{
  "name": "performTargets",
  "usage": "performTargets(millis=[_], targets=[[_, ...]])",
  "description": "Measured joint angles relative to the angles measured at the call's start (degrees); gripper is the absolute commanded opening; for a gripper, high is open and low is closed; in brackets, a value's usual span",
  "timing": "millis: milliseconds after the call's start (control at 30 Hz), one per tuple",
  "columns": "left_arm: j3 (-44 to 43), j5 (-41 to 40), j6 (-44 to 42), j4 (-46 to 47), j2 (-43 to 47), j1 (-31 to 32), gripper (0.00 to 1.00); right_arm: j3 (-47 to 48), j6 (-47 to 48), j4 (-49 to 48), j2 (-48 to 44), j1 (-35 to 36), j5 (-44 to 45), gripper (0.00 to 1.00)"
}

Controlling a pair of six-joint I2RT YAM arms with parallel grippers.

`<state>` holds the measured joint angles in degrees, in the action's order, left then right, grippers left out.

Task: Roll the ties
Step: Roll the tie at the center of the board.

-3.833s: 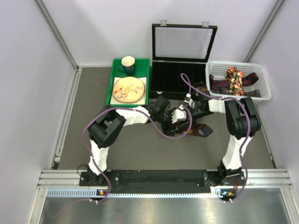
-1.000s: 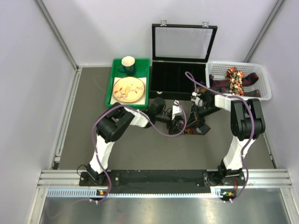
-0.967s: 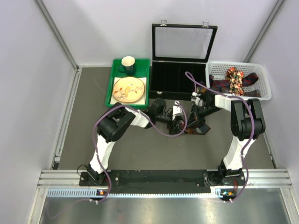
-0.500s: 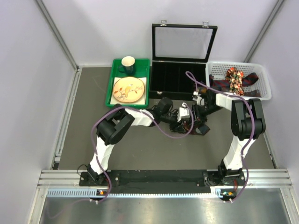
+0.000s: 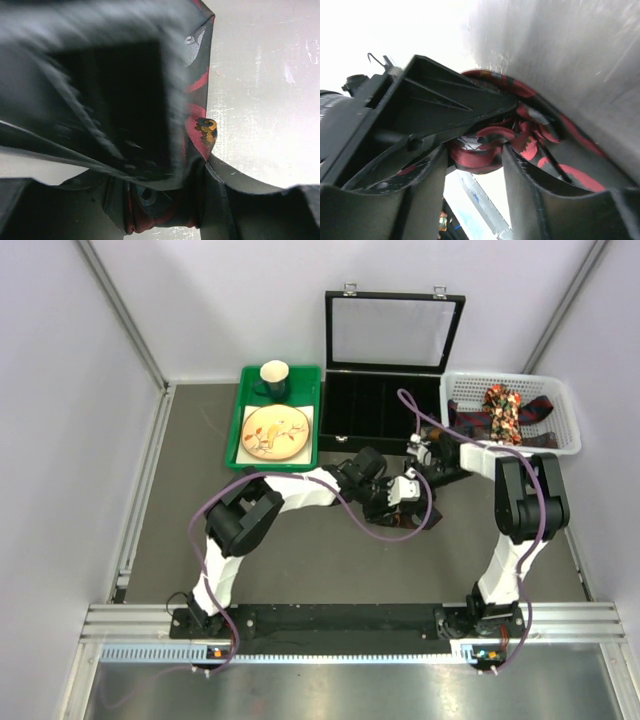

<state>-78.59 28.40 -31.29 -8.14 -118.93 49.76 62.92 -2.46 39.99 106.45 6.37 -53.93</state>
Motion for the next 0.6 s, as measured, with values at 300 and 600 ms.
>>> performTargets(millis=[300, 600], targets=[[-3.61, -0.59, 0.26, -4.66, -1.60, 0.07, 0.66, 0.98, -0.17, 1.42, 1.01, 1.75, 2.95, 0.00], [3.89, 9.49, 2.19, 4.76, 0.33, -5.11, 0.81, 1.73, 0.94, 2.91, 2.12, 0.59, 3.54, 0.00]])
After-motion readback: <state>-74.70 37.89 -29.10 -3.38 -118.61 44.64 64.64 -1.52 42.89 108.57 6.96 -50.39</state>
